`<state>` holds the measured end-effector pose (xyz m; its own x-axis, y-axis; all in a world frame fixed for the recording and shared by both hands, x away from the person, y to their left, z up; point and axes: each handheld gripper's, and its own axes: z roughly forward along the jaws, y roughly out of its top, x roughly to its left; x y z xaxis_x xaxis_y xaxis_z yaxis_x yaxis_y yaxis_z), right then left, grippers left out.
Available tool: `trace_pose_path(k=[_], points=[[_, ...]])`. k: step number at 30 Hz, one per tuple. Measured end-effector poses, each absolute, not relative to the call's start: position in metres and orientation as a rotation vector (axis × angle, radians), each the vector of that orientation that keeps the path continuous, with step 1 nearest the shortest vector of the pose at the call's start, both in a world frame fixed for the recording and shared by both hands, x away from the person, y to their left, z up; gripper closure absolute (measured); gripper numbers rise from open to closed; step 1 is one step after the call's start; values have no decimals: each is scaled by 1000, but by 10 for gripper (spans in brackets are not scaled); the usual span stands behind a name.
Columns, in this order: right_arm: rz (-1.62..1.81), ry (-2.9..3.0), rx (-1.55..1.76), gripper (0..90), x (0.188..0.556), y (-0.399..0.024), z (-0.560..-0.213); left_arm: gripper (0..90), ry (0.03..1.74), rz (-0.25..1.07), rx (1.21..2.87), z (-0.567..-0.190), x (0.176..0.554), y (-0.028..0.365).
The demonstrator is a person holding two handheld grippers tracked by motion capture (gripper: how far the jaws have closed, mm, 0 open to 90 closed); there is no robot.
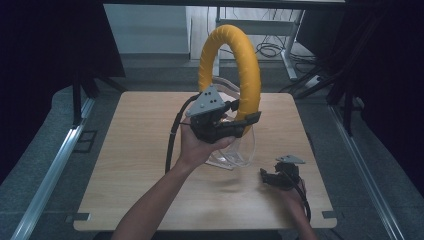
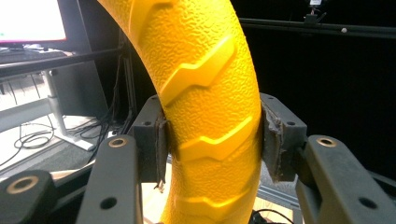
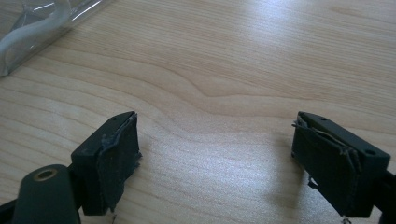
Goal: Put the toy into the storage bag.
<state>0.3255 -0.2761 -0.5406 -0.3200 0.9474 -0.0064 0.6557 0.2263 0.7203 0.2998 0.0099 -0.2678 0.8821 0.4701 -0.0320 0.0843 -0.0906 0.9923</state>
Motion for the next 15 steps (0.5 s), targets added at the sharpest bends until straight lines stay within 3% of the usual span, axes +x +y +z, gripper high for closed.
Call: trace_pose_path(k=[15], points=[[869, 2055, 1473, 155, 326, -276, -541, 497, 441, 318, 1646, -274, 307, -6]])
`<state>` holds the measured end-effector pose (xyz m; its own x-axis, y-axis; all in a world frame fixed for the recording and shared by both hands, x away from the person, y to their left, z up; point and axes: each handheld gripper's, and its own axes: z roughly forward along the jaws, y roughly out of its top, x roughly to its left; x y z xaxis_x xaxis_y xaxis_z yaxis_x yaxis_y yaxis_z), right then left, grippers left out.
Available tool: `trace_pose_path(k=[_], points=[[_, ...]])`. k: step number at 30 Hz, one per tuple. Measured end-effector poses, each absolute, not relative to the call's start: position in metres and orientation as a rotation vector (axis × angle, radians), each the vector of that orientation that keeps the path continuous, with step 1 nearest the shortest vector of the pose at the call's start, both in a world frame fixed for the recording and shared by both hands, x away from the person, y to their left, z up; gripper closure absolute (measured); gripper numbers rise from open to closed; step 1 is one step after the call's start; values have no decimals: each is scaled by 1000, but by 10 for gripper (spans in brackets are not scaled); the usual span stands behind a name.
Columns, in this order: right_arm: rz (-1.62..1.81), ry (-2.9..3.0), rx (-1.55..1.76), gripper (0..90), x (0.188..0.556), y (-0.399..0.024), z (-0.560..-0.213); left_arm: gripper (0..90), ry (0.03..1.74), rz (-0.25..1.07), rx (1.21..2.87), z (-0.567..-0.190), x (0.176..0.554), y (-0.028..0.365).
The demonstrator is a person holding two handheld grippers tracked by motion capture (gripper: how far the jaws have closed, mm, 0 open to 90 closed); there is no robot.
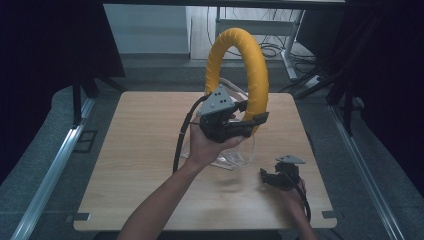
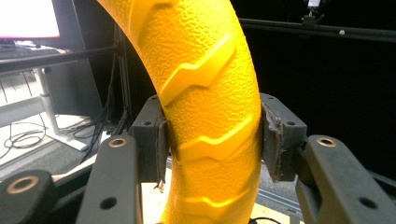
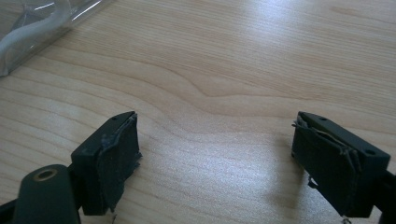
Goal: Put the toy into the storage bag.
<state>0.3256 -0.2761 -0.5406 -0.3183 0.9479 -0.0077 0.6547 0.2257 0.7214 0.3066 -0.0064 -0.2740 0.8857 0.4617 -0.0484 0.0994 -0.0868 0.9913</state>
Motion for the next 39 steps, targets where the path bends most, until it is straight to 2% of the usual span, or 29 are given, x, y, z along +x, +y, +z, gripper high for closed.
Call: trace_pose_path(k=[14, 39], points=[[870, 2057, 1473, 155, 326, -276, -541, 497, 482, 262, 1652, -290, 319, -10], [869, 2058, 1473, 155, 326, -276, -540, 497, 623, 233, 1666, -342, 344, -6]])
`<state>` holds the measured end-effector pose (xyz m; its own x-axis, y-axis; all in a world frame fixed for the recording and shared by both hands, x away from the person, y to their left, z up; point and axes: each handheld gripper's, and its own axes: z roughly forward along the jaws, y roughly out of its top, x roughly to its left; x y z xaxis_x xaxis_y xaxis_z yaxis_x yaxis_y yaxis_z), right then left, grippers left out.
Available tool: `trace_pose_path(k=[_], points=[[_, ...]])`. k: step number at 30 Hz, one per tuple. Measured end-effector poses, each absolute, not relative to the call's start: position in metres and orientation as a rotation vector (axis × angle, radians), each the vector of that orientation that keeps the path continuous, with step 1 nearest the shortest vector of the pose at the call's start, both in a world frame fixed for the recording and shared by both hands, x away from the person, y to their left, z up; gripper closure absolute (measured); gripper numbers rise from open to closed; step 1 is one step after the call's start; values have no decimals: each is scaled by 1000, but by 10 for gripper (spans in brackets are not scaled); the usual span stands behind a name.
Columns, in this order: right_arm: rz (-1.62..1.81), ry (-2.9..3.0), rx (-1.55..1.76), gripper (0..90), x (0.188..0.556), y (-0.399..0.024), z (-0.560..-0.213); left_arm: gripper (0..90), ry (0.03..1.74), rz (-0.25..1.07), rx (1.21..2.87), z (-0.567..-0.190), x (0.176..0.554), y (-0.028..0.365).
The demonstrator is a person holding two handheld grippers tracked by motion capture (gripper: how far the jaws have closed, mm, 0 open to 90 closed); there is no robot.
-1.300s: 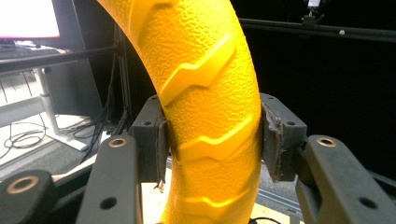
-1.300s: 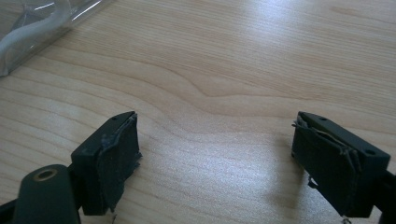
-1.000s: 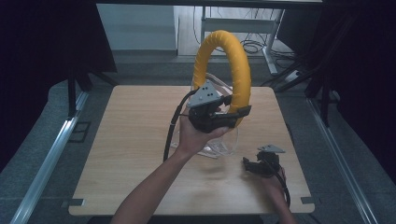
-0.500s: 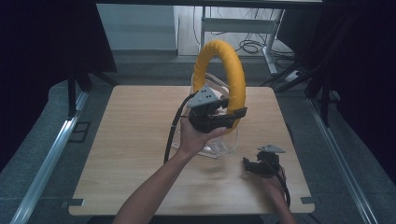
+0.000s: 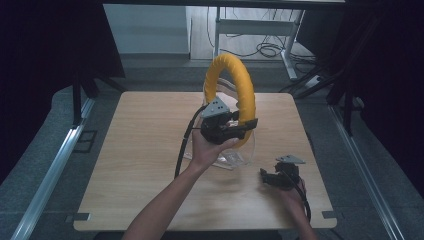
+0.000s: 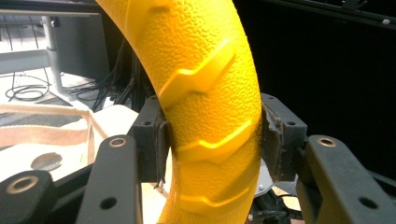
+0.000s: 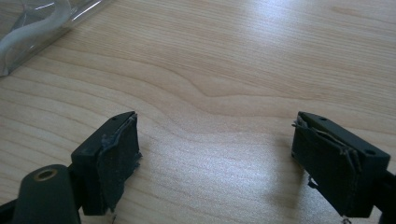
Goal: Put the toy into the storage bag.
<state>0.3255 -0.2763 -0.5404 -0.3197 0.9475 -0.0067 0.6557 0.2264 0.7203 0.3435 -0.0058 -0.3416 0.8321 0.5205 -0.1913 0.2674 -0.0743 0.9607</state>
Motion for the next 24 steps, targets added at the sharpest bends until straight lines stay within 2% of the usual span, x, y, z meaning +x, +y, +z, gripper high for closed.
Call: trace_pose_path(k=[24], points=[[869, 2060, 1473, 155, 325, -276, -540, 496, 698, 230, 1694, -375, 347, 0]])
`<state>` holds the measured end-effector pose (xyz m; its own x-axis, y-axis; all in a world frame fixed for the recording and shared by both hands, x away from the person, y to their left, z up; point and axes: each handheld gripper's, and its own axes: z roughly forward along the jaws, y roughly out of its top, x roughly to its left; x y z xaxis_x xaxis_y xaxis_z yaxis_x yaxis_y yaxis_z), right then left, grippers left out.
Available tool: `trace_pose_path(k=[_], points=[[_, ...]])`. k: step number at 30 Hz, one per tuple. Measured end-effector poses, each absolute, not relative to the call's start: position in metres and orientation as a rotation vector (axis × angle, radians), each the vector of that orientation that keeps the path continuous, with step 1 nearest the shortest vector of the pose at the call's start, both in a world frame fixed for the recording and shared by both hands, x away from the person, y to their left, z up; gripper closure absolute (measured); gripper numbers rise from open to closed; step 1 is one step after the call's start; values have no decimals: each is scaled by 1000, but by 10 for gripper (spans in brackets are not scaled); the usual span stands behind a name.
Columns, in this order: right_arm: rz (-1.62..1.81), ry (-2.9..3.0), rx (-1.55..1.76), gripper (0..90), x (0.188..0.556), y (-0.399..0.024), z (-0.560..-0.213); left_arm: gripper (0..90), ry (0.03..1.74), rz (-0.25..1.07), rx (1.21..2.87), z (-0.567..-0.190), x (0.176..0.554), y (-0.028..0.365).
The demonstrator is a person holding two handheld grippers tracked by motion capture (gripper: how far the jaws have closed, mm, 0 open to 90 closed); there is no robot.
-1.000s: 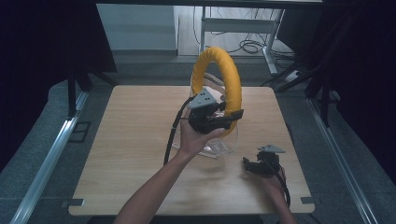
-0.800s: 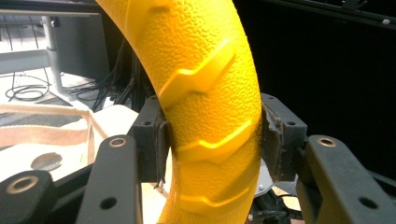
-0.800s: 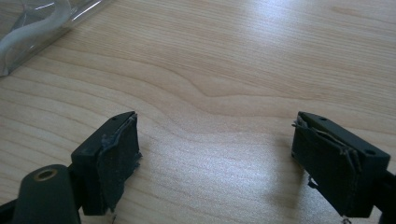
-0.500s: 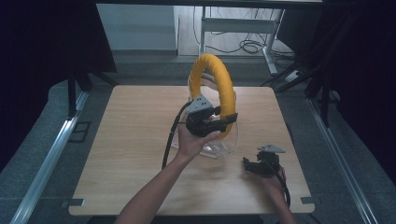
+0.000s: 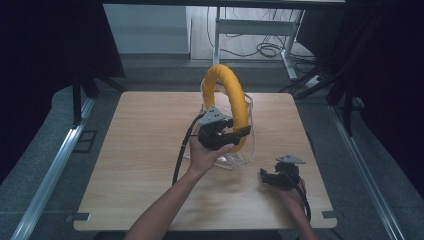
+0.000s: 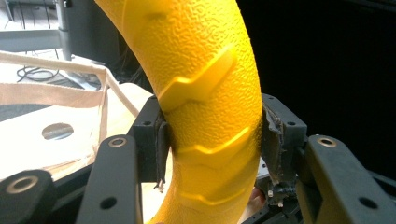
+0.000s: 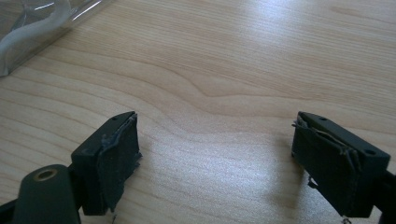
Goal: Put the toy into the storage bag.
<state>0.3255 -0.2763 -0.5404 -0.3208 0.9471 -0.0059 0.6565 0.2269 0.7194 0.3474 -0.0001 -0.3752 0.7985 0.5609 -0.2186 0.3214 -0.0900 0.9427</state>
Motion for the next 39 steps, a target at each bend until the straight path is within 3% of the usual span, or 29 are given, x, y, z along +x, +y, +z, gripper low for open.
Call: trace_pose_path(k=[17, 32, 36, 39], points=[[870, 2060, 1473, 155, 325, -276, -540, 493, 781, 185, 1706, -403, 354, 5], [867, 2061, 1473, 155, 325, -276, -540, 488, 791, 196, 1714, -404, 354, 0], [874, 2058, 1473, 155, 325, -276, -541, 466, 788, 245, 1721, -402, 351, -3], [874, 2056, 1475, 156, 325, -276, -541, 398, 796, 225, 1715, -401, 353, -2]])
